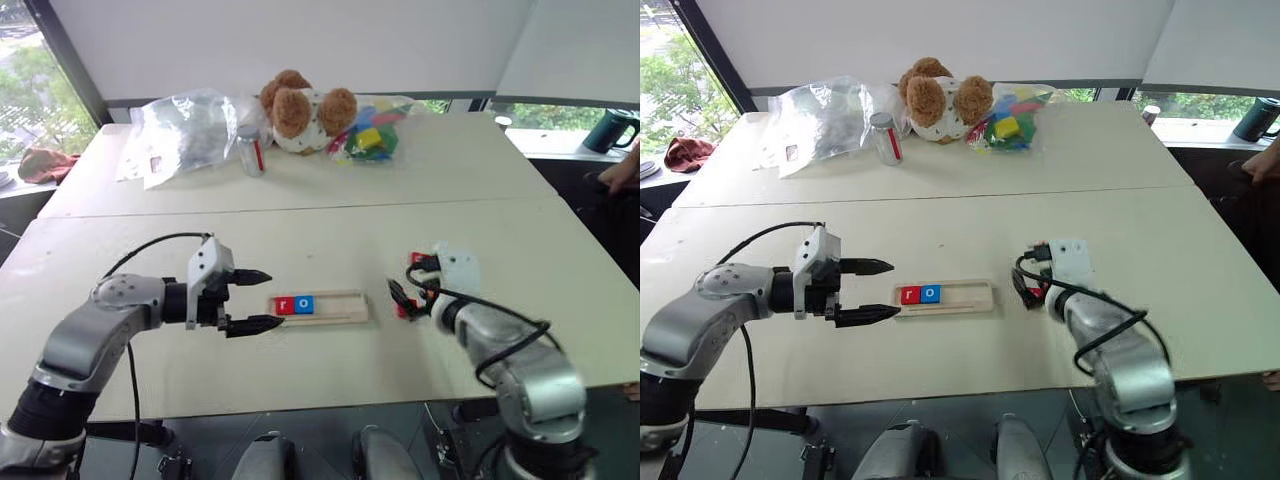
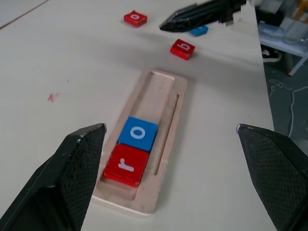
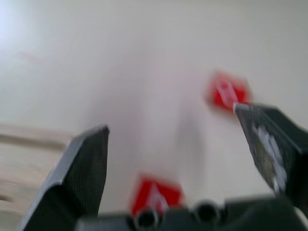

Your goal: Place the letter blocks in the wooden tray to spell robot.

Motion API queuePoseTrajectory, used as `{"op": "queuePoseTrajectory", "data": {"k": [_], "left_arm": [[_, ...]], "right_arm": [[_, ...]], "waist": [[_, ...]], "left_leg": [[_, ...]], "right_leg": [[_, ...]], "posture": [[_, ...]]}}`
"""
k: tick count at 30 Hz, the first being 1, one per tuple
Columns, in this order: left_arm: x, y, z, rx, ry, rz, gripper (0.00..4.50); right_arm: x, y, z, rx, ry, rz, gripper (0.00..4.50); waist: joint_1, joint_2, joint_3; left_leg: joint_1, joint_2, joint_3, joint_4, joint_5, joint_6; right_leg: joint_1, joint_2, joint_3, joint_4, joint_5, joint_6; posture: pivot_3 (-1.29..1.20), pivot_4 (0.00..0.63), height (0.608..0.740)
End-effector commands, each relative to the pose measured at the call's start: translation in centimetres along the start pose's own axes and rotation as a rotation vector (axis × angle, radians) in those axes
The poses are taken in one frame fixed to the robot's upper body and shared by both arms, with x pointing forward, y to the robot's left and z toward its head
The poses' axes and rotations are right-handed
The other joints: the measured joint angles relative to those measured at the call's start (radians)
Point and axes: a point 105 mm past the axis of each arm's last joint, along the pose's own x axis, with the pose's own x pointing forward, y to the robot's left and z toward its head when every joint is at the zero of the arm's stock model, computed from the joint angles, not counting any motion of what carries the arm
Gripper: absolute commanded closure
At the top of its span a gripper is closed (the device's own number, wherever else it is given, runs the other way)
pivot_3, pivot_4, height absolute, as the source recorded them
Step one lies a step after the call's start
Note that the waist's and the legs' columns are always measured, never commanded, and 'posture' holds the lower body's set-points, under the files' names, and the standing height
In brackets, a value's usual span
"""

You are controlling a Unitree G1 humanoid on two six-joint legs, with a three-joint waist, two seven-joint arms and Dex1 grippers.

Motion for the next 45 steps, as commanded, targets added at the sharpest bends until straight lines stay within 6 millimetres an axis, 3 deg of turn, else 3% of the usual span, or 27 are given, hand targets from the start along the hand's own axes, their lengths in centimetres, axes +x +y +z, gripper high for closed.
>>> {"op": "queuePoseTrajectory", "data": {"k": [1,5,10,27,30,35,38,40,45], "left_arm": [[0.2,-0.2,0.7,0.062,-0.001,-0.065,0.00],[0.6,-1.2,1.0,0.096,0.002,-0.123,0.00],[0.3,-2.5,1.2,0.114,0.015,-0.146,0.00],[-0.6,-1.8,0.7,0.098,0.032,-0.058,0.00],[-0.6,-1.6,0.7,0.099,0.033,-0.051,0.00],[-0.9,-1.0,0.6,0.106,0.043,-0.028,0.00],[-1.4,-0.3,0.7,0.112,0.050,0.004,0.00],[-2.2,0.4,0.5,0.113,0.064,0.041,0.00],[-4.3,1.0,-0.3,0.097,0.115,0.091,0.00]], "right_arm": [[-0.6,0.2,0.7,-0.126,-0.091,0.299,0.02],[-1.6,-2.1,-2.2,-0.257,-0.069,0.496,0.02],[-1.8,-2.9,-4.4,-0.310,-0.031,0.639,0.02],[0.0,-3.8,-7.6,-0.329,0.017,0.718,0.02],[0.3,-3.8,-7.9,-0.327,0.019,0.717,0.81],[0.8,-3.7,-7.9,-0.315,0.014,0.716,3.34],[1.0,-3.8,-7.2,-0.319,-0.003,0.707,3.34],[1.3,-3.3,-5.1,-0.318,-0.051,0.720,3.34],[2.7,0.7,-1.1,-0.367,-0.085,0.844,3.34]], "waist": [[0.004,0.000,0.000],[0.007,-0.001,0.001],[0.001,-0.003,0.003],[0.007,-0.002,0.003],[0.007,-0.002,0.003],[0.007,-0.002,0.003],[0.007,-0.002,0.003],[0.006,-0.002,0.003],[-0.003,0.000,0.005]], "left_leg": [[0.000,0.000,0.000,0.000,0.000,0.000],[-0.001,-0.001,0.000,0.000,-0.001,0.002],[0.000,0.000,0.002,0.001,-0.002,0.003],[0.000,0.000,0.001,0.002,-0.001,0.002],[0.000,0.000,0.001,0.001,-0.001,0.002],[0.000,0.000,0.001,0.002,-0.001,0.001],[0.000,0.000,0.001,0.002,-0.001,0.001],[0.000,0.000,0.001,0.002,-0.001,0.001],[0.000,0.000,0.001,0.001,0.000,0.000]], "right_leg": [[0.000,0.002,0.000,-0.001,0.000,0.000],[0.002,0.000,-0.001,-0.003,-0.001,0.001],[0.002,-0.002,0.002,-0.003,0.000,0.001],[0.002,-0.003,0.002,-0.001,0.000,0.001],[0.002,-0.003,0.002,-0.001,0.000,0.001],[0.002,-0.004,0.002,-0.001,0.000,0.001],[0.001,-0.004,0.002,-0.001,0.000,0.000],[0.001,-0.004,0.002,-0.001,0.000,0.000],[-0.001,-0.003,0.002,0.001,0.000,0.000]], "posture": [[0.00,0.150,0.740],[0.00,0.150,0.740],[0.00,0.150,0.740],[0.00,0.150,0.740],[0.00,0.150,0.740],[0.00,0.150,0.740],[0.00,0.150,0.740],[0.00,0.150,0.740],[0.00,0.150,0.740]]}}
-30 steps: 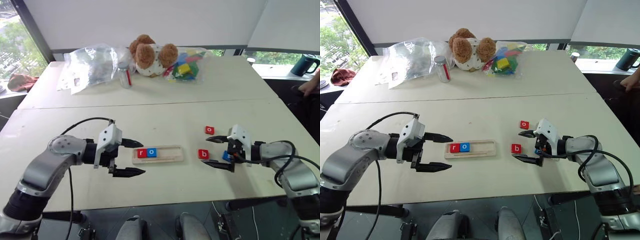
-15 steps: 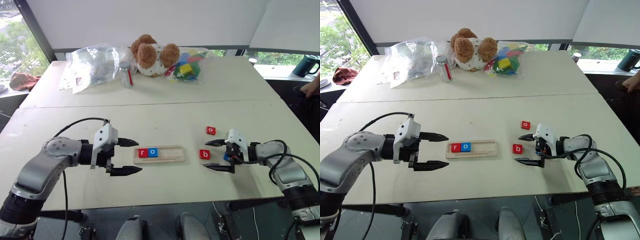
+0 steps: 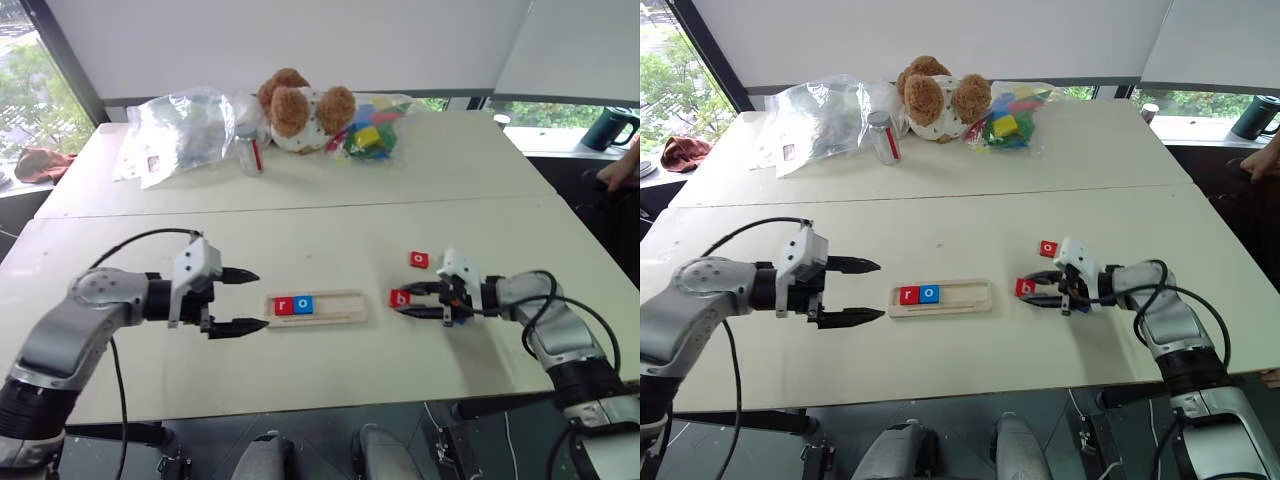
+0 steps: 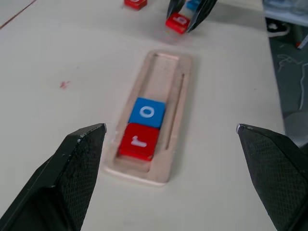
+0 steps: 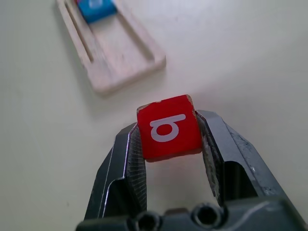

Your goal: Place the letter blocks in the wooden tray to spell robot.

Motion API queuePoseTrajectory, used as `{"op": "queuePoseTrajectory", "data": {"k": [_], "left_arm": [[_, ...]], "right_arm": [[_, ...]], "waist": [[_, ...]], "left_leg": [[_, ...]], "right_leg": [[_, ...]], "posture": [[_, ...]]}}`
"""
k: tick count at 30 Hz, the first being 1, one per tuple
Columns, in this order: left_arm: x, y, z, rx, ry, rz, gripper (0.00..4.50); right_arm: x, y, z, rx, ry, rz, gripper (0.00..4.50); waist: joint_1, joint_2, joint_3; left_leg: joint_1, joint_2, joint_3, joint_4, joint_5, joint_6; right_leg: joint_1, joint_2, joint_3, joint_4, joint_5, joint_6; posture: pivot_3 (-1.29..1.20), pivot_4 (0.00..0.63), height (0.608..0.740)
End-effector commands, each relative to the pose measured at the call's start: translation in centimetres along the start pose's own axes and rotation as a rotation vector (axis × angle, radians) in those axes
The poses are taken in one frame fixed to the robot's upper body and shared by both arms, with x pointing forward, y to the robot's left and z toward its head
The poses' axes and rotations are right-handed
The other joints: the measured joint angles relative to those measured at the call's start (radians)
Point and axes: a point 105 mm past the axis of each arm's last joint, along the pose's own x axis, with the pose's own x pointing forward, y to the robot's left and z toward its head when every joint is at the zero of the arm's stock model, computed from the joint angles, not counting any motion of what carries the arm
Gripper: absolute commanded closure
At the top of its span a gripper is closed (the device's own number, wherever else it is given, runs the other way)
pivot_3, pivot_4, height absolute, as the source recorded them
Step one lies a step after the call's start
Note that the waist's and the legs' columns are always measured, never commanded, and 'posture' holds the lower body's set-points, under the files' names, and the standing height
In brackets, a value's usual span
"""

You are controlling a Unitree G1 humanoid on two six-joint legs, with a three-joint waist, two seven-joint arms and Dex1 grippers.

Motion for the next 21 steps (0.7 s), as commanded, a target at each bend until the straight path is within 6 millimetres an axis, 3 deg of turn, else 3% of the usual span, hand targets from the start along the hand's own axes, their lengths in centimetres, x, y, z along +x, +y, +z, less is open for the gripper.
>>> {"op": "queuePoseTrajectory", "data": {"k": [1,5,9,21], "left_arm": [[-1.7,0.3,-0.1,0.021,0.016,0.036,0.00],[-2.0,-0.2,-1.5,0.007,0.057,0.039,0.00],[-1.8,-0.6,-1.9,-0.003,0.051,0.053,0.00],[-1.3,-1.1,-1.9,-0.020,0.028,0.077,0.00]], "right_arm": [[3.0,0.9,3.5,-0.084,-0.018,0.105,3.34],[6.4,1.4,4.0,-0.105,0.030,0.145,3.34],[8.1,2.1,4.2,-0.113,0.059,0.189,3.34],[8.8,2.6,4.0,-0.102,0.075,0.227,3.34]], "waist": [[-0.002,0.000,0.000],[0.010,0.000,0.000],[0.012,0.000,0.000],[0.004,0.000,0.000]], "left_leg": [[0.000,0.000,0.000,0.000,0.000,0.000],[-0.001,0.000,-0.001,-0.001,0.000,0.000],[-0.003,-0.002,-0.001,0.001,0.000,0.000],[-0.003,-0.002,-0.001,0.000,0.000,0.000]], "right_leg": [[0.000,0.000,0.000,0.000,0.000,0.000],[-0.001,0.000,-0.001,0.000,0.000,0.000],[-0.001,-0.003,-0.001,-0.002,0.000,0.000],[-0.002,-0.003,-0.001,-0.001,0.000,0.000]], "posture": [[0.00,0.150,0.740],[0.00,0.150,0.740],[0.00,0.150,0.740],[0.00,0.150,0.740]]}}
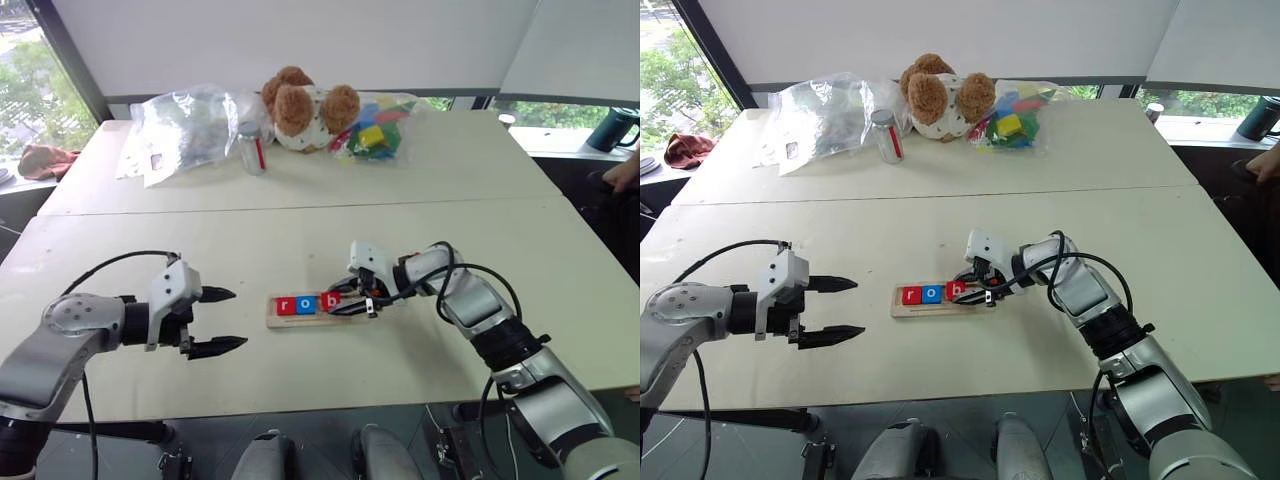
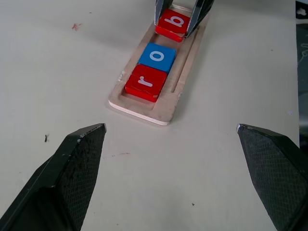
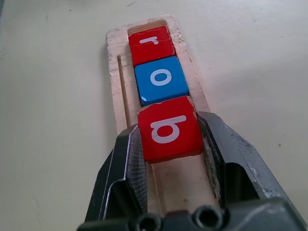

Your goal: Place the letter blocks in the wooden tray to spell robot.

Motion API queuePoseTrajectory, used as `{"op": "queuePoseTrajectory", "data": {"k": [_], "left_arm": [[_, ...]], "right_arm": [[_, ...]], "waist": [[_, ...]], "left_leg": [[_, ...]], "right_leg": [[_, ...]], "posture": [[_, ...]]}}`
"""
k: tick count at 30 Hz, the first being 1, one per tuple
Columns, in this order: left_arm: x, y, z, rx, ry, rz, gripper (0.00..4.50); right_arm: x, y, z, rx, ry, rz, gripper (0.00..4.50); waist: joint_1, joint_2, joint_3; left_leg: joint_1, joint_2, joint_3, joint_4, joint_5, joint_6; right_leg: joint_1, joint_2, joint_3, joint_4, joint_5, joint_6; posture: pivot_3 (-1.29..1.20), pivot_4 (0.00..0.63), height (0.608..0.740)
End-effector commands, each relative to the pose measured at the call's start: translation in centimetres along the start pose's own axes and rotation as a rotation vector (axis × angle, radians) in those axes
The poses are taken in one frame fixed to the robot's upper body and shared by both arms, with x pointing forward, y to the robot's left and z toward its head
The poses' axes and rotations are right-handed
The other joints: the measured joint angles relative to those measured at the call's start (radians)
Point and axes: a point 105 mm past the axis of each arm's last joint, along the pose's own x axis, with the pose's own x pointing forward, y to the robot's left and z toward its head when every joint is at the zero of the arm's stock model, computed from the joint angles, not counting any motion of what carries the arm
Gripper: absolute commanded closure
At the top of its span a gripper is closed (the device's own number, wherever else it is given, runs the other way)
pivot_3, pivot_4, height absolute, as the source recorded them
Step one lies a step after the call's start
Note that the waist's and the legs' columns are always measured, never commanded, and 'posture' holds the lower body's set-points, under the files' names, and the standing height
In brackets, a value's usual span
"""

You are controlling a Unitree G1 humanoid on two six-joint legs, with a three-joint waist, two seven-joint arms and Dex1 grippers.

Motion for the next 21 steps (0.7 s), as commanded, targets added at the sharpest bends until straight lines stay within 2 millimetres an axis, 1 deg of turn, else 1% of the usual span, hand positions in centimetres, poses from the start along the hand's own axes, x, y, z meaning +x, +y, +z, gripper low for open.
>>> {"op": "queuePoseTrajectory", "data": {"k": [1,6,11,21], "left_arm": [[-0.3,0.2,1.1,0.036,-0.031,0.019,0.00],[-0.1,0.2,1.0,0.037,-0.034,0.017,0.00],[0.2,0.3,1.3,0.042,-0.045,0.022,0.00],[0.5,0.6,1.2,0.042,-0.051,0.034,0.00]], "right_arm": [[-0.1,-0.2,0.8,-0.031,-0.020,-0.006,3.34],[0.5,-0.5,0.7,-0.020,-0.021,-0.010,3.34],[1.3,-0.3,0.8,0.001,-0.036,0.008,3.34],[2.0,-0.4,1.7,-0.011,-0.059,0.013,3.34]], "waist": [[0.000,0.000,0.000],[0.000,0.000,0.000],[-0.001,0.000,0.000],[-0.001,0.000,0.000]], "left_leg": [[0.000,0.000,0.000,0.000,0.000,0.000],[0.000,0.000,0.000,0.000,0.000,0.000],[0.000,0.000,0.000,0.000,0.000,0.000],[0.000,0.000,0.000,0.000,0.000,0.000]], "right_leg": [[0.000,0.000,0.000,0.000,0.000,0.000],[0.000,0.000,0.000,0.000,0.000,0.000],[0.000,0.000,0.000,0.000,0.000,0.000],[0.000,0.000,0.000,0.000,0.000,0.000]], "posture": [[0.00,0.150,0.740],[0.00,0.150,0.740],[0.00,0.150,0.740],[0.00,0.150,0.740]]}}
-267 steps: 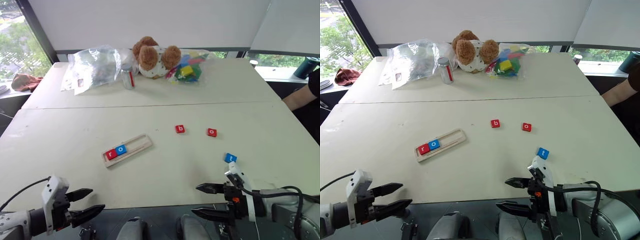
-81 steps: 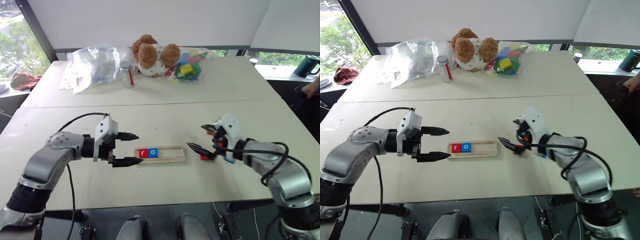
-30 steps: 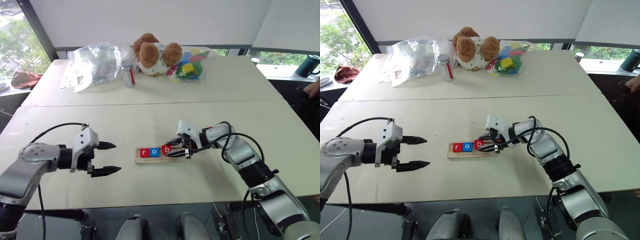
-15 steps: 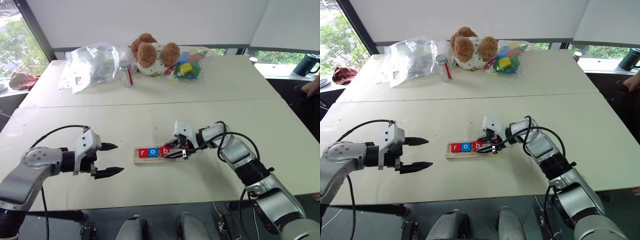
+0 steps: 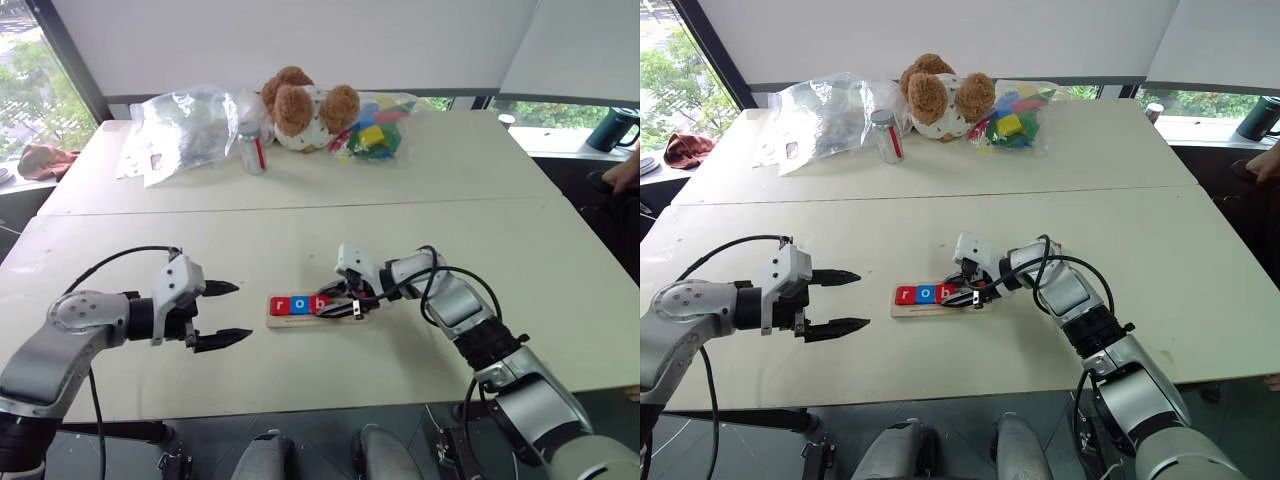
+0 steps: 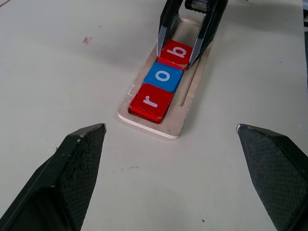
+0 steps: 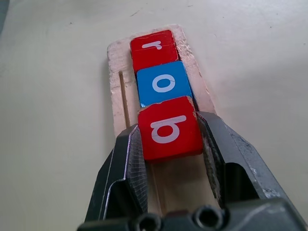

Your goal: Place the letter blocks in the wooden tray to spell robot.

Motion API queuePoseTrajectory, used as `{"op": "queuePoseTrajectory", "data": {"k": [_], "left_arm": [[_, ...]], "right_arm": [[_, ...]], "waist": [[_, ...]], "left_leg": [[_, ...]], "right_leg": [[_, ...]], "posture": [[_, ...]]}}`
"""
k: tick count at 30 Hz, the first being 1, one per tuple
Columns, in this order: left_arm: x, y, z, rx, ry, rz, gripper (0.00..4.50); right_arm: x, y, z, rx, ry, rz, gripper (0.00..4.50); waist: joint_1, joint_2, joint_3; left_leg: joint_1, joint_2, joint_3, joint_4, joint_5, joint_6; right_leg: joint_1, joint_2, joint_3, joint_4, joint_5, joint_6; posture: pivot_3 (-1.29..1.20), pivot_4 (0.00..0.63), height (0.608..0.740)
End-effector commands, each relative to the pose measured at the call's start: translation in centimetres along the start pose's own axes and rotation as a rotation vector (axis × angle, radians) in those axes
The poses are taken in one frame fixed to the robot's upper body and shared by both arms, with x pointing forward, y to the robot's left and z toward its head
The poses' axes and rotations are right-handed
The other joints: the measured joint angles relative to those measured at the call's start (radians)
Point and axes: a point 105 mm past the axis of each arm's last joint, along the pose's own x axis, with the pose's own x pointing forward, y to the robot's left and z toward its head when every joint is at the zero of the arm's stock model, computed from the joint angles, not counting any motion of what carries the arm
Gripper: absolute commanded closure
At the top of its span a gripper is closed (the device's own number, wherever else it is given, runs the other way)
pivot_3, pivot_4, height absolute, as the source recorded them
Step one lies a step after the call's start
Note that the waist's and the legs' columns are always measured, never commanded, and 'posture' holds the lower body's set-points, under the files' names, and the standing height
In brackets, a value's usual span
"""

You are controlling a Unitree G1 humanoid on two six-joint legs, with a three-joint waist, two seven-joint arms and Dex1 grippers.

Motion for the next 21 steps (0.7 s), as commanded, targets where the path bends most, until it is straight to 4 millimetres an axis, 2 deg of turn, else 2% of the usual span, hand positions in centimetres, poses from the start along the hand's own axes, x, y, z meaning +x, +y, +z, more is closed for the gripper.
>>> {"op": "queuePoseTrajectory", "data": {"k": [1,6,12,13,17,21], "left_arm": [[0.1,0.1,0.5,0.029,-0.017,0.007,0.00],[0.2,0.1,0.5,0.027,-0.021,0.011,0.00],[0.3,0.0,0.4,0.021,-0.024,0.014,0.00],[0.3,0.0,0.4,0.021,-0.024,0.014,0.00],[0.4,0.0,0.4,0.016,-0.027,0.014,0.00],[0.5,0.1,0.4,0.014,-0.030,0.010,0.00]], "right_arm": [[0.0,-0.4,1.4,-0.045,-0.023,-0.005,3.34],[0.1,-0.3,1.4,-0.044,-0.022,-0.001,3.34],[-0.2,-0.9,2.0,-0.066,-0.036,-0.043,0.27],[-0.3,-1.0,2.2,-0.070,-0.041,-0.052,0.06],[-1.0,-0.9,3.6,-0.095,-0.071,-0.065,0.06],[-1.4,-0.5,4.0,-0.102,-0.078,-0.066,0.06]], "waist": [[0.000,0.000,0.000],[0.000,0.000,0.000],[0.000,0.000,0.000],[0.000,0.000,0.000],[0.000,0.000,0.000],[0.000,0.000,0.000]], "left_leg": [[0.000,0.000,0.000,0.000,0.000,0.000],[0.000,0.000,0.000,0.000,0.000,0.000],[0.000,0.000,0.000,0.000,0.000,0.000],[0.000,0.000,0.000,0.000,0.000,0.000],[0.000,0.000,0.000,0.000,0.000,0.000],[0.000,0.000,0.000,0.000,0.000,0.000]], "right_leg": [[0.000,0.000,0.000,0.000,0.000,0.000],[0.000,0.000,0.000,0.000,0.000,0.000],[0.000,0.000,0.000,0.000,0.000,0.000],[0.000,0.000,0.000,0.000,0.000,0.000],[0.000,0.000,0.000,0.000,0.000,0.000],[0.000,0.000,0.000,0.000,0.000,0.000]], "posture": [[0.00,0.150,0.740],[0.00,0.150,0.740],[0.00,0.150,0.740],[0.00,0.150,0.740],[0.00,0.150,0.740],[0.00,0.150,0.740]]}}
